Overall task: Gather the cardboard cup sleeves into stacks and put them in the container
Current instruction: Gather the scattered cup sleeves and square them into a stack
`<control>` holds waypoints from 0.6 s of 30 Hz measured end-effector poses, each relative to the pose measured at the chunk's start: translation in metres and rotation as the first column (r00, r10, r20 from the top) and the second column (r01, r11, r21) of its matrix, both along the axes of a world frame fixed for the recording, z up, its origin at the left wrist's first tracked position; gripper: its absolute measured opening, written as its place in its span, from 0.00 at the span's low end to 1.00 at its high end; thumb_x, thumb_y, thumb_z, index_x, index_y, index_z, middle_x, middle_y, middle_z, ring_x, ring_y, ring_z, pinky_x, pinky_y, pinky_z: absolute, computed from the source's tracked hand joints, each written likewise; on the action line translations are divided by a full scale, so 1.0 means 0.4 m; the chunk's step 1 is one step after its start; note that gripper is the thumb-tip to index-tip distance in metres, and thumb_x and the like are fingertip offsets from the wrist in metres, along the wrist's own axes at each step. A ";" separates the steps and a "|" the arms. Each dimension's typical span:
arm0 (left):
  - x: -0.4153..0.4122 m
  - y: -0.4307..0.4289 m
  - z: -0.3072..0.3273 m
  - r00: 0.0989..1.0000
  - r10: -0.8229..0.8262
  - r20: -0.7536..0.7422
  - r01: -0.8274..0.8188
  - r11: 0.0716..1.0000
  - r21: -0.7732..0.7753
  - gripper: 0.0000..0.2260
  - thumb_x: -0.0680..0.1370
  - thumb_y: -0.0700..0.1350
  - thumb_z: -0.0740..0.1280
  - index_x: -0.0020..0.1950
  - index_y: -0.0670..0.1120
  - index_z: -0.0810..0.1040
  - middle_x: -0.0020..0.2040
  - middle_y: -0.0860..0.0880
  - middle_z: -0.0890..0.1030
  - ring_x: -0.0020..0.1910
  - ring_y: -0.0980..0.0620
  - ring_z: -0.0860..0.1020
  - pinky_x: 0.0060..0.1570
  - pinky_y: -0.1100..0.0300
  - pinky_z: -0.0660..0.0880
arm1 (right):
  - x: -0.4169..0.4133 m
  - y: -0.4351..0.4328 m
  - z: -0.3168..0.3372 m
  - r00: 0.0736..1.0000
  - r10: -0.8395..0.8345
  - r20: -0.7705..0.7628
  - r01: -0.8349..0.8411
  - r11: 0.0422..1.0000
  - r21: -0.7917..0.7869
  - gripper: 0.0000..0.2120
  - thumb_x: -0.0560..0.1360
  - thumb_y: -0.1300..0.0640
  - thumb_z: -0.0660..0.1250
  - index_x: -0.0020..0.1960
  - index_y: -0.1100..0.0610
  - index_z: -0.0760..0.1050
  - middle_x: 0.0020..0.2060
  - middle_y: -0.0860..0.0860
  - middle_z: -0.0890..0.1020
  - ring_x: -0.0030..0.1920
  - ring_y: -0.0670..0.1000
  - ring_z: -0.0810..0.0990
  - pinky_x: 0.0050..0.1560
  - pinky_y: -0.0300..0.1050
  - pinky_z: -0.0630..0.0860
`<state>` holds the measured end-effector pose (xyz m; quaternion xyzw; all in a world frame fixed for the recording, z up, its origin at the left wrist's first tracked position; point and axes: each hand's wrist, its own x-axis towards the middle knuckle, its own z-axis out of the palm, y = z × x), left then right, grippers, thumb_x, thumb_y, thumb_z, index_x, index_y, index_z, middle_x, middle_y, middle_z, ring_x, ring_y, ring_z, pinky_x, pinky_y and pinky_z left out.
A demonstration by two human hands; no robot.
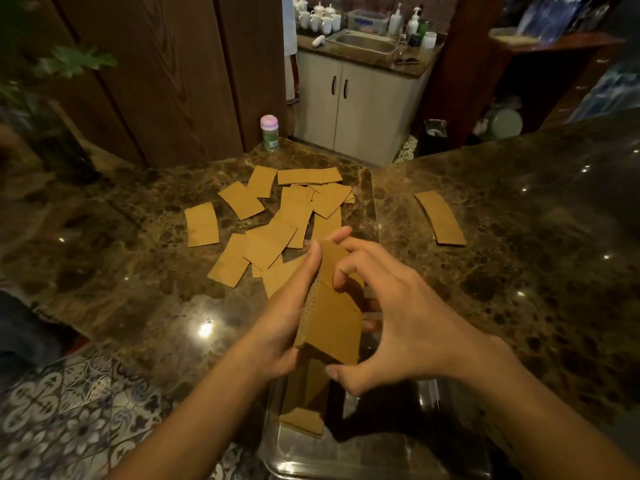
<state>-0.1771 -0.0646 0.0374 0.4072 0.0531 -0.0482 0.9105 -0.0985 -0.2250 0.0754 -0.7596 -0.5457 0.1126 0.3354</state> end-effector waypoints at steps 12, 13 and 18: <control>-0.189 0.089 -0.142 0.964 0.258 0.065 -0.109 0.160 0.981 0.27 0.78 0.65 0.62 0.77 0.64 0.66 0.64 0.63 0.77 0.55 0.56 0.79 0.54 0.47 0.81 | -0.095 -0.076 -0.179 0.998 0.053 -0.042 -0.065 0.930 -0.363 0.40 0.62 0.30 0.76 0.65 0.36 0.57 0.72 0.33 0.51 0.65 0.31 0.53 0.62 0.32 0.56; -0.196 0.081 -0.153 0.969 0.246 0.025 -0.075 0.194 0.978 0.25 0.79 0.62 0.62 0.77 0.63 0.67 0.63 0.61 0.79 0.55 0.53 0.81 0.55 0.46 0.81 | -0.107 -0.061 -0.203 0.997 0.061 -0.039 -0.071 0.921 -0.383 0.41 0.62 0.31 0.77 0.66 0.38 0.57 0.71 0.36 0.52 0.66 0.36 0.55 0.63 0.34 0.56; -0.199 0.048 -0.186 0.968 0.246 0.050 -0.087 0.144 0.986 0.21 0.84 0.51 0.62 0.78 0.59 0.69 0.68 0.60 0.79 0.52 0.49 0.81 0.51 0.62 0.76 | -0.142 0.007 -0.281 0.993 0.056 0.107 -0.013 0.929 -0.369 0.43 0.61 0.34 0.79 0.66 0.49 0.62 0.67 0.50 0.62 0.66 0.52 0.62 0.67 0.48 0.72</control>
